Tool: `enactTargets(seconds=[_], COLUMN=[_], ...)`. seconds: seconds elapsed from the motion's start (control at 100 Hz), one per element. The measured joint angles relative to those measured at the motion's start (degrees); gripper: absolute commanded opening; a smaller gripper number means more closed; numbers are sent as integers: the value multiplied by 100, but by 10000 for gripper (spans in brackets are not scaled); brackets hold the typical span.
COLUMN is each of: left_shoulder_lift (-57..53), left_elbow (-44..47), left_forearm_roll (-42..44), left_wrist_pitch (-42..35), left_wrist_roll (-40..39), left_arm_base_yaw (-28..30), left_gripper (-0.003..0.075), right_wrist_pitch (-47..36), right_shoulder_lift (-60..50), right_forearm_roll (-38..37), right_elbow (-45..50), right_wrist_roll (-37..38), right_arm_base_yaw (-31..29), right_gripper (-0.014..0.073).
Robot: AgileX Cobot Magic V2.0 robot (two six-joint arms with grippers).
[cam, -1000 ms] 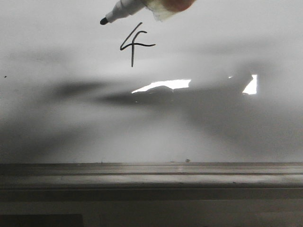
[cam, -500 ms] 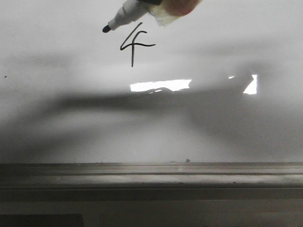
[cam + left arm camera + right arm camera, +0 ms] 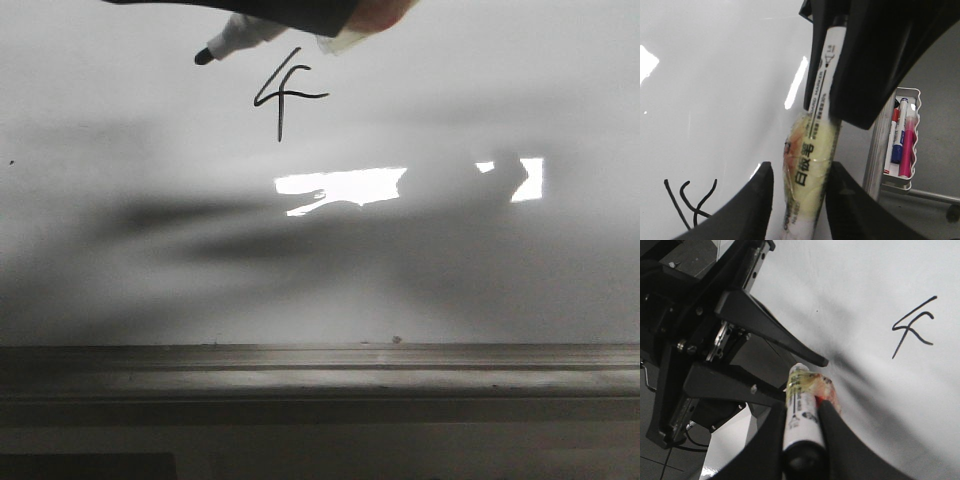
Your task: Write number 4 on whiteboard
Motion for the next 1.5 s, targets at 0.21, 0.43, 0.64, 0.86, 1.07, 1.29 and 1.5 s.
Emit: enactTargets(seconds=[0.21, 0.43, 0.64, 0.86, 1.07, 1.29, 1.5], left_shoulder_lift=[0, 0, 0, -224, -1060, -1175, -563], left_elbow=[0, 0, 0, 101, 939, 1593, 1594], left_forearm_roll=[0, 13, -5, -141, -969, -2296, -2831], left_wrist_pitch=[49, 123, 134, -60, -1225, -2319, -2856], left_wrist_roll=[12, 58, 105, -522, -1302, -1422, -1445], left_arm_base_yaw=[0, 0, 0, 284, 857, 964, 964], left_gripper=[182, -20, -20, -20, -20, -20, -20], right_wrist_pitch=[74, 50, 11, -450, -1186, -1585, -1641], right_shoulder_lift=[0, 0, 0, -170, -848, -1126, -1126], right_forearm_roll=[8, 32, 89, 218, 218, 218, 228], right_elbow=[0, 0, 0, 0, 0, 46, 46], right_wrist_roll=[0, 0, 0, 0, 0, 0, 0], right_arm_base_yaw=[0, 0, 0, -66, -463, -575, -575], right_gripper=[-49, -28, 276, 394, 394, 394, 394])
